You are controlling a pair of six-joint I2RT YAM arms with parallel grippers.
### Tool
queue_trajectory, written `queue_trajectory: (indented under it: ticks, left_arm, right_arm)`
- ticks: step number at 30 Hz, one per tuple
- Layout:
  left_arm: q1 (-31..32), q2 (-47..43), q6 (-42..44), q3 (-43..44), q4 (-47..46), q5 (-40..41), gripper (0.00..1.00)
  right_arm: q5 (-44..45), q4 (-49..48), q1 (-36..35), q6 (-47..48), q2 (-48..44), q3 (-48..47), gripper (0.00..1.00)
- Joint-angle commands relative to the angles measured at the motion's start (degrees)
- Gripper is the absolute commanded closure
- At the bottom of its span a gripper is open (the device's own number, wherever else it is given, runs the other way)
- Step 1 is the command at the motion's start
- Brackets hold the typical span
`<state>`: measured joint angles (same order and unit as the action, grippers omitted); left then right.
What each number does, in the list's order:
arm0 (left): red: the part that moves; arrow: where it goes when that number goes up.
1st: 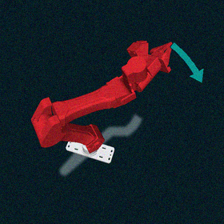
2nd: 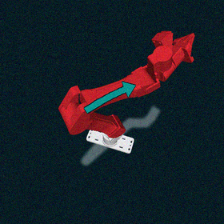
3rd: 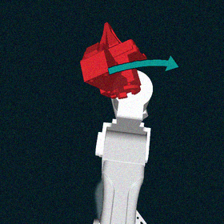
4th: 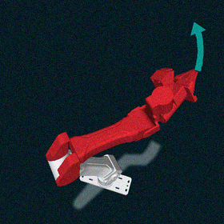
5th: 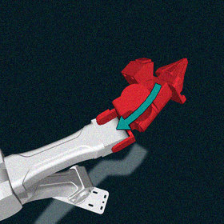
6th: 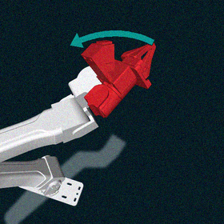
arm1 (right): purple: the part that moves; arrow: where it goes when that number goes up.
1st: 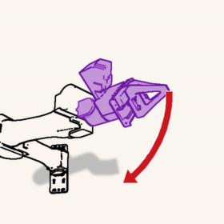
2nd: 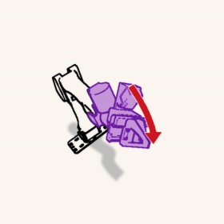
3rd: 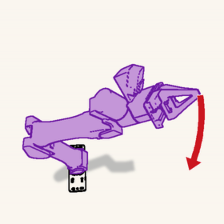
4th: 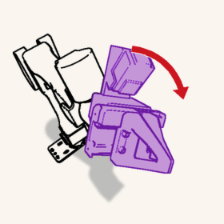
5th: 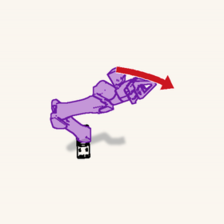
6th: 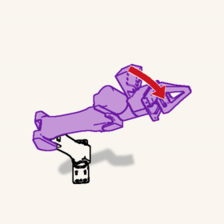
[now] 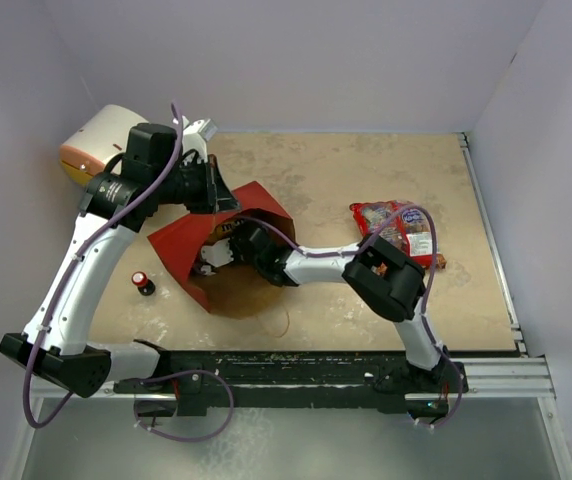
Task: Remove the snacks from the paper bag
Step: Take out the snack from the paper bag.
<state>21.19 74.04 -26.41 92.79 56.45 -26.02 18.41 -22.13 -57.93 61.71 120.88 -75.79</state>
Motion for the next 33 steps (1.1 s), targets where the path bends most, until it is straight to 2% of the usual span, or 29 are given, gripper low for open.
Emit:
queue_trajectory:
  ticks: [1, 7, 11, 16, 20, 24, 26, 33]
  left_arm:
    - [0.0, -1.39, 0.44, 0.75, -2.09, 2.11, 1.0]
    - [0.04, -1.3, 0.02, 1.65, -1.7, 3.85, 1.0]
    - [0.05, -1.63, -0.54, 3.17, -1.31, 5.61, 1.0]
    - [0.04, -3.88, -0.8, 0.88, -3.08, 5.42, 1.0]
    - [0.01, -4.6, -0.35, 0.47, -3.3, 5.37, 1.0]
    - [0.07, -7.23, -2.04, -3.65, -8.07, 5.4, 1.0]
    - [0.07, -7.71, -2.65, -4.0, -8.69, 4.54, 1.0]
    - [0.03, -9.04, -0.99, -5.47, -7.2, 5.82, 1.0]
  right_arm:
    - [3.06, -1.31, -3.28, -4.06, -8.04, 1.76, 1.0]
    - [-0.2, 4.71, -4.36, -14.24, -14.46, 2.56, 1.0]
    - [-7.54, 9.91, -4.69, -20.11, -20.67, 5.61, 1.0]
    - [-19.22, 13.2, -4.77, -26.23, -30.01, 12.41, 1.0]
    - [-25.89, 19.02, -4.76, -31.47, -35.5, 14.22, 1.0]
    - [-25.23, 22.37, -4.77, -35.54, -41.15, 15.77, 1.0]
    - [-25.0, 24.76, -4.7, -40.88, -44.25, 15.37, 1.0]
    - [-12.4, 34.24, -4.66, -52.53, -56.34, 14.14, 1.0]
